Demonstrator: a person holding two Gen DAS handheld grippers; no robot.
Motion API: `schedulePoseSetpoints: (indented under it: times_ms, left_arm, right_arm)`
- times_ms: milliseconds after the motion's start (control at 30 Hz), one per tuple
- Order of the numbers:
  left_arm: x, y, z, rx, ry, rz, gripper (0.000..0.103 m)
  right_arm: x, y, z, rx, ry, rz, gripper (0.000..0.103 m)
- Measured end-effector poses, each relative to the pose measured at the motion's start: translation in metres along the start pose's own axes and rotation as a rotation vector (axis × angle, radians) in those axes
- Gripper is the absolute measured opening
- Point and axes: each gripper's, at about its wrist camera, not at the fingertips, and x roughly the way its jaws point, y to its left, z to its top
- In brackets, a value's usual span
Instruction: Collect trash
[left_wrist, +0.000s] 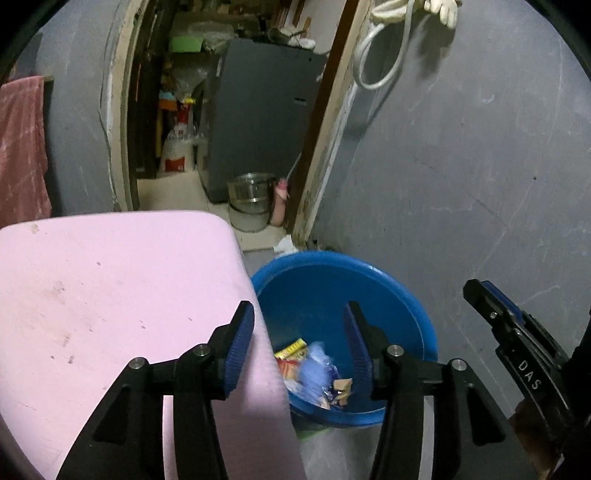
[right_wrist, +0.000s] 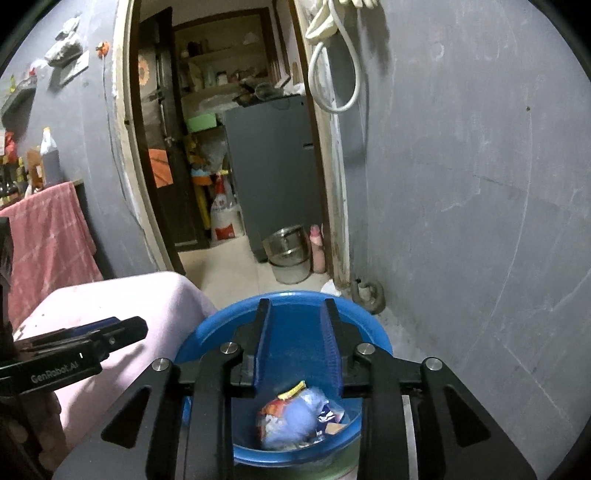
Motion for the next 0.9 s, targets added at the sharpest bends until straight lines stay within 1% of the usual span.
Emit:
schedulePoseSetpoints:
  times_ms: [133,233,300,333,367,500,600,633,667,733,767,800,867,900]
  left_arm:
    - [-0.017,0.003,0.003,-0.007,-0.047,0.008,0.046]
    - [-0.032,0.006,0.006,-0.013,-0.093,0.014,0.053]
    - [-0.042,0.009,0.008,-0.016,-0.122,0.013,0.055]
    - [-0.045,0.01,0.011,-0.015,-0.13,0.014,0.055]
    - [-0.051,0.012,0.012,-0.013,-0.141,0.018,0.056]
    - [-0.073,0.018,0.015,-0.003,-0.197,0.029,0.066]
    - [-0.088,0.022,0.015,0.005,-0.236,0.04,0.074]
    - [-0.094,0.023,0.015,0.007,-0.25,0.043,0.075]
    - [-0.1,0.025,0.014,0.011,-0.264,0.046,0.076]
    - [-0.109,0.027,0.01,0.018,-0.285,0.052,0.078]
    - [-0.116,0.029,0.008,0.023,-0.298,0.057,0.08]
    - [-0.119,0.03,0.007,0.025,-0.304,0.059,0.085]
    - [-0.132,0.033,0.002,0.02,-0.335,0.065,0.092]
    - [-0.134,0.035,0.001,0.019,-0.344,0.065,0.093]
  right_arm:
    - [-0.013,0.005,0.005,-0.009,-0.047,-0.007,0.027]
    - [-0.02,0.006,0.007,-0.008,-0.07,-0.007,0.029]
    - [-0.024,0.009,0.009,-0.008,-0.084,-0.005,0.034]
    - [-0.027,0.011,0.01,-0.008,-0.093,-0.004,0.043]
    - [-0.03,0.012,0.011,-0.005,-0.104,-0.001,0.048]
    - [-0.043,0.019,0.013,0.001,-0.137,0.019,0.049]
    - [-0.056,0.027,0.015,0.0,-0.169,0.029,0.053]
    - [-0.06,0.029,0.015,0.003,-0.18,0.031,0.058]
    - [-0.064,0.031,0.014,0.008,-0.192,0.033,0.066]
    - [-0.073,0.034,0.013,0.017,-0.215,0.043,0.073]
    - [-0.077,0.037,0.012,0.02,-0.226,0.045,0.074]
    - [-0.081,0.038,0.012,0.021,-0.233,0.046,0.075]
    - [-0.09,0.044,0.011,0.023,-0.251,0.047,0.079]
    - [-0.095,0.047,0.01,0.023,-0.261,0.049,0.08]
